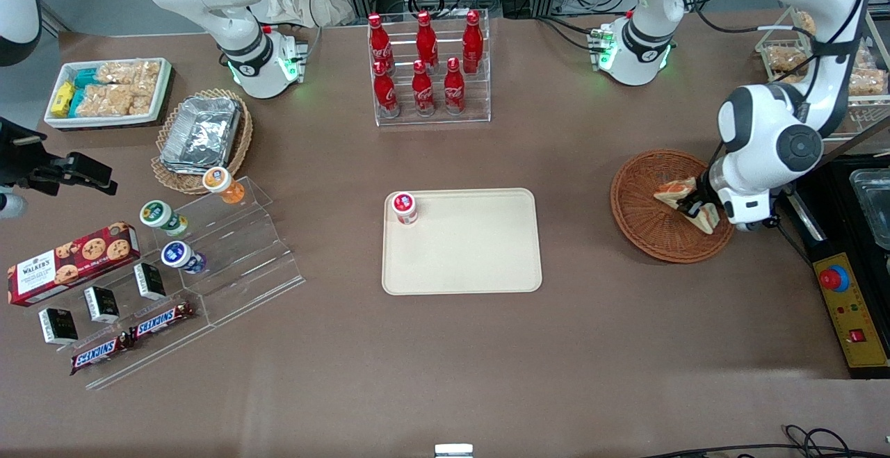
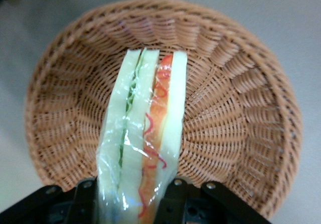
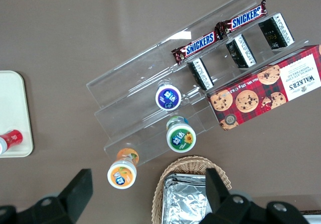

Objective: Place sandwich from basket to tray
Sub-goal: 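Close the left gripper on the sandwich's crust edge, then lift the sandwich and carry it with the left gripper over the tray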

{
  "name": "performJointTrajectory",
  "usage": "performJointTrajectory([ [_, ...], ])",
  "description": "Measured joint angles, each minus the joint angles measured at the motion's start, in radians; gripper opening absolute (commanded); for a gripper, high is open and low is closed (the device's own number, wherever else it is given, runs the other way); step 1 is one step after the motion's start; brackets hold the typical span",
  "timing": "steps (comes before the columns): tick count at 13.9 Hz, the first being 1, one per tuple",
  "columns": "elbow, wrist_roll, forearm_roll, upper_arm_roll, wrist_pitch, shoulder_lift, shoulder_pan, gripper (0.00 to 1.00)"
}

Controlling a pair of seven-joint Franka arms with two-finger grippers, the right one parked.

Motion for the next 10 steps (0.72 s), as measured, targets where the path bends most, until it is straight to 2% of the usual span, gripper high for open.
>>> performJointTrajectory([
  [6,0.330,0.057,0.000,-0.033,-0.406,-0.041,-0.006,0.31],
  [10,0.506,0.214,0.000,-0.052,-0.513,-0.040,-0.008,0.31],
])
